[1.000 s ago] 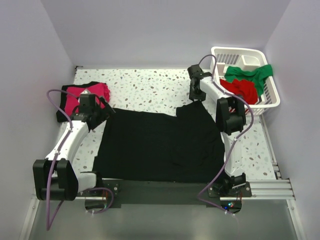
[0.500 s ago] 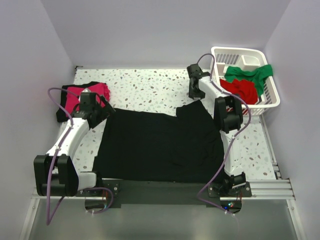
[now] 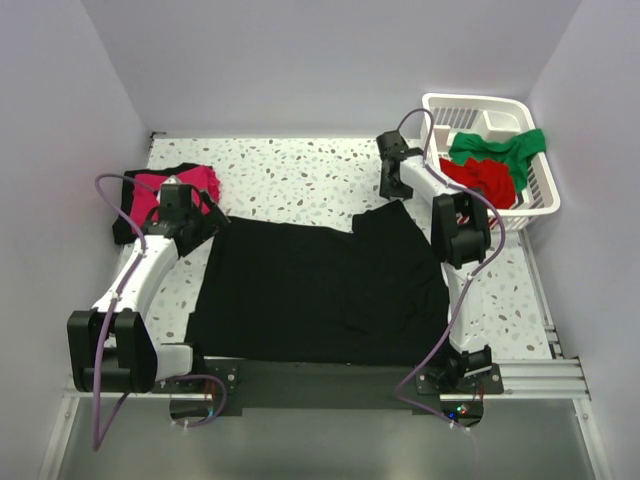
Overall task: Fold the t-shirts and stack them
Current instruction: Fold the tshirt
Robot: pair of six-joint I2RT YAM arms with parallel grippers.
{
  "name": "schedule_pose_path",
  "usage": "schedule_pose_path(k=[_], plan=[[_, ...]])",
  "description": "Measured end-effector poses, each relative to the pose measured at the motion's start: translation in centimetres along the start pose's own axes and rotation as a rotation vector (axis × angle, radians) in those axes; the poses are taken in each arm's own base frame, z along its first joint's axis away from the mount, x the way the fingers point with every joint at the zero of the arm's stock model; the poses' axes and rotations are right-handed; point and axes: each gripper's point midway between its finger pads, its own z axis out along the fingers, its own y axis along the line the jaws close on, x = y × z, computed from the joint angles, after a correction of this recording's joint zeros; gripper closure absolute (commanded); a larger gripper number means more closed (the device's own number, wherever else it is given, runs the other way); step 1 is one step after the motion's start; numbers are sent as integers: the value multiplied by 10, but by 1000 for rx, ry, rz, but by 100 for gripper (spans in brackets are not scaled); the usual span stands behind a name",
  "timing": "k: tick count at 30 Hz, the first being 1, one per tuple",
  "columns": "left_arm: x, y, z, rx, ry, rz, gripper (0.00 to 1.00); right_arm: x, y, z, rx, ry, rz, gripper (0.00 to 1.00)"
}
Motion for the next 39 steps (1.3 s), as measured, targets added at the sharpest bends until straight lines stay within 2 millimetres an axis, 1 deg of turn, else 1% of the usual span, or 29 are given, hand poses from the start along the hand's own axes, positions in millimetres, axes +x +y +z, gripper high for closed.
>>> schedule_pose_path(k=[6, 8, 11, 12, 14, 15, 17, 18, 21, 23, 26, 29, 35, 39], plan=[[0, 0, 0, -2, -1, 0, 0, 6, -9, -2, 15, 8, 18, 53], [0, 0, 0, -2, -1, 0, 0, 8, -12, -2, 18, 12, 23, 54], [0, 0, 0, -2, -2, -1, 0, 9, -12, -2, 13, 17, 30, 59], [0, 0, 0, -2, -2, 0, 0, 9, -11, -2, 9, 18, 33, 64], [-1, 0, 0, -2, -3, -1, 0, 10, -9, -2, -3, 24, 40, 72], [-1, 0, 0, -2, -3, -1, 0, 11, -8, -2, -7, 25, 44, 77], [-1, 0, 0, -3, -4, 0, 0, 11, -7, -2, -11, 29, 50, 83], [-1, 1, 1, -6, -5, 0, 0, 12, -7, -2, -13, 31, 51, 89], [0, 5, 5, -28, -3, 13, 0, 13, -8, -2, -10, 37, 48, 96], [1, 9, 12, -54, 9, 34, 2, 13, -9, -3, -5, 39, 48, 100], [3, 10, 25, -93, 37, 83, 3, 15, -14, -3, 16, 44, 45, 100], [3, 5, 38, -121, 67, 145, 6, 16, -24, -3, 54, 51, 44, 100], [-8, -5, 57, -142, 71, 221, 14, 18, -55, 0, 140, 74, 52, 100], [-14, -14, 68, -137, 75, 257, 21, 21, -64, 1, 159, 91, 50, 100]])
